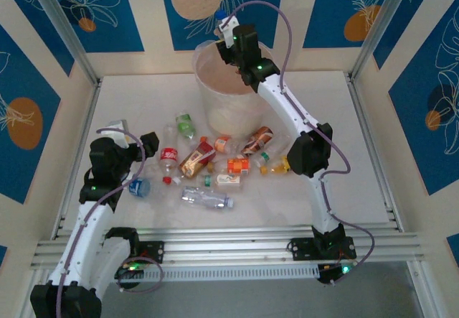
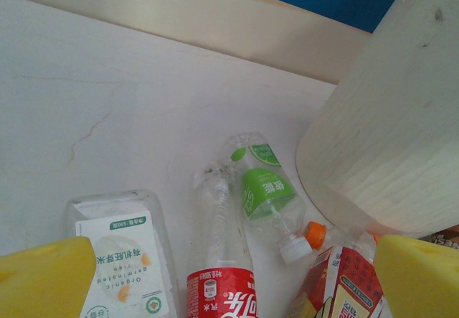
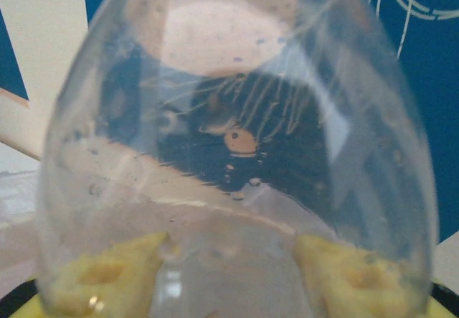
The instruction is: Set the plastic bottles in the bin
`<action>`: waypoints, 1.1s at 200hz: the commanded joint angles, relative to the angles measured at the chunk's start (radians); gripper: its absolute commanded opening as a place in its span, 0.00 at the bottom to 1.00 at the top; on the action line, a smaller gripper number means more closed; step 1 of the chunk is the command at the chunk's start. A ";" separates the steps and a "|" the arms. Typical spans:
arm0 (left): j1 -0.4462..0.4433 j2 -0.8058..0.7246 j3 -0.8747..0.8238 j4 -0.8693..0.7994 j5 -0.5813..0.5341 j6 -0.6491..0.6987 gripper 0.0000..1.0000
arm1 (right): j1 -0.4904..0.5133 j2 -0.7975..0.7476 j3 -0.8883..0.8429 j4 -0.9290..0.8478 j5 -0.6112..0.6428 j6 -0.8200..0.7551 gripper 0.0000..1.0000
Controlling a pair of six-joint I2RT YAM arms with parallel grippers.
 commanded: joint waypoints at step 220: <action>-0.010 -0.037 0.077 -0.071 -0.029 0.015 1.00 | -0.007 -0.052 0.185 -0.169 0.038 0.070 0.99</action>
